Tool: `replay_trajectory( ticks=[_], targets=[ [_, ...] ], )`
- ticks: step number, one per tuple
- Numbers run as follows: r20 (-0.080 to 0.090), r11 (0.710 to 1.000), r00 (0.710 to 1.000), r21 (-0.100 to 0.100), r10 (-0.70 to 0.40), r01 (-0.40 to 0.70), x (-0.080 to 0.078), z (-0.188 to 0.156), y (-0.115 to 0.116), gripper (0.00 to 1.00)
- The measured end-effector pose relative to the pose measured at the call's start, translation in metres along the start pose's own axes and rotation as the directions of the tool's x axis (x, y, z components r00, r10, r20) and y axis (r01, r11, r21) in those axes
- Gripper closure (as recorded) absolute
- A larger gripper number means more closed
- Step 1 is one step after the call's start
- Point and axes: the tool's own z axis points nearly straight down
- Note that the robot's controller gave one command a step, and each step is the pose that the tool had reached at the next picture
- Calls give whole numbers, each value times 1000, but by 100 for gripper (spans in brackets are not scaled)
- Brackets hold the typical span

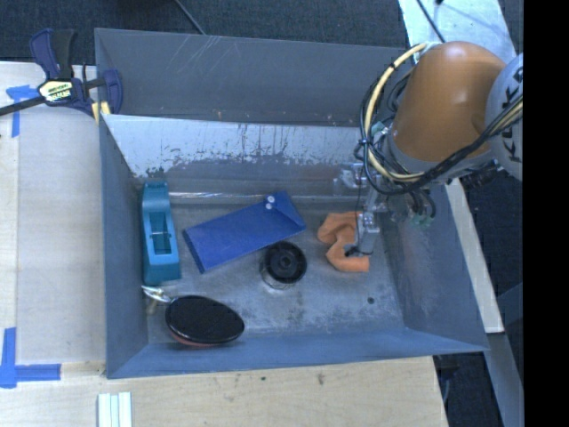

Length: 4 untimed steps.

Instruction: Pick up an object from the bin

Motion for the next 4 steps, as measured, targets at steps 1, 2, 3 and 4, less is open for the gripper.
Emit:
replay_trajectory(
  ticks=[1,2,3,4],
  targets=[
    [7,999,998,1,-55,55,-1,47,-11,0],
    [1,949,949,0,-316,316,-18,99,-33,100],
    [2,949,949,0,-315,315,-18,99,-33,100],
    [2,949,949,0,-315,315,-18,99,-33,100]
  ],
)
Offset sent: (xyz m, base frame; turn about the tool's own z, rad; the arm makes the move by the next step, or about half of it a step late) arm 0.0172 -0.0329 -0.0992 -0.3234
